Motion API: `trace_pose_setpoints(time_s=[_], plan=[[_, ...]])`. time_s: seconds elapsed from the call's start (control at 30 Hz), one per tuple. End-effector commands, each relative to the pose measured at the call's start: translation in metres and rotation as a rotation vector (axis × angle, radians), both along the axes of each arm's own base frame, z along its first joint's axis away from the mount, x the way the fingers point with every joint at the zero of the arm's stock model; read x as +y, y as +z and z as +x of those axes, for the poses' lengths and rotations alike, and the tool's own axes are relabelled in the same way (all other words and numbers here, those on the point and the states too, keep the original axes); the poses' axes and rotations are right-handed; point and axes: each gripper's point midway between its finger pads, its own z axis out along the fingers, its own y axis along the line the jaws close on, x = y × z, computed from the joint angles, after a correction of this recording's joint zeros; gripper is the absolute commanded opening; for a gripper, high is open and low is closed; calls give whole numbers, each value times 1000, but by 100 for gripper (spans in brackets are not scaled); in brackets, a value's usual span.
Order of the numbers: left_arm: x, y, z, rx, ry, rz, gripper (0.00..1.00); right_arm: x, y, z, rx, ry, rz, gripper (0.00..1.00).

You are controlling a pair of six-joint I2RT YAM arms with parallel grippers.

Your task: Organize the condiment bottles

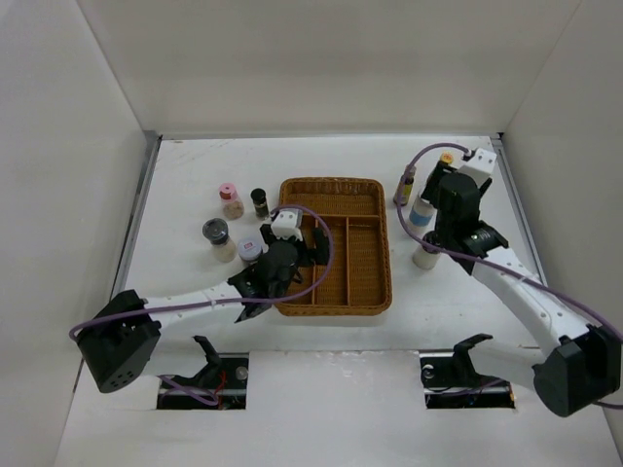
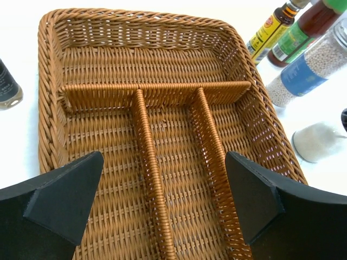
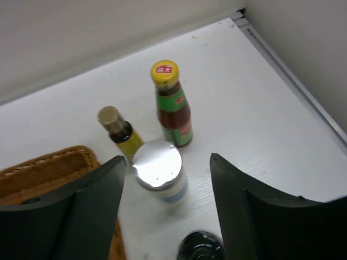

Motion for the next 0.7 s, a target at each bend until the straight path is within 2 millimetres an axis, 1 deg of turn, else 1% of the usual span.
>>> trace_pose_setpoints(time_s=[0.0, 0.03, 0.07, 0.1, 0.13, 0.17, 0.2, 0.27, 0.3, 0.37, 0.47, 0.57, 0.67], plan=[[-8, 30, 1, -94, -25, -99, 100, 1, -2, 19, 24, 49, 25, 75], [-11, 28, 0, -91, -41, -97, 96, 2, -9, 24, 44, 57, 31, 78], [-13, 27, 0, -89, -51, -99, 87, 1, -15, 30, 62, 57, 33, 79], [-14, 26, 0, -88, -59, -100, 70, 1, -20, 36, 79, 58, 34, 80], [-14, 25, -1, -88, -65, -102, 50, 4, -23, 40, 92, 72, 27, 81], [-13, 26, -2, -92, -65, -104, 40, 8, -28, 45, 108, 84, 25, 82], [-11, 28, -1, -96, -61, -108, 36, 9, -33, 47, 123, 86, 22, 83], [-8, 31, -2, -102, -61, -117, 36, 11, -41, 51, 138, 89, 28, 83], [-7, 31, -2, -107, -61, -116, 39, 12, -46, 52, 149, 90, 27, 83], [-2, 33, -1, -116, -52, -124, 49, 13, -56, 56, 168, 90, 24, 84], [1, 32, 1, -122, -43, -132, 56, 15, -67, 57, 193, 91, 21, 84], [-2, 31, 0, -119, -49, -130, 60, 15, -72, 58, 201, 90, 21, 84], [-2, 29, 1, -116, -47, -125, 61, 19, -81, 60, 221, 106, 23, 84]])
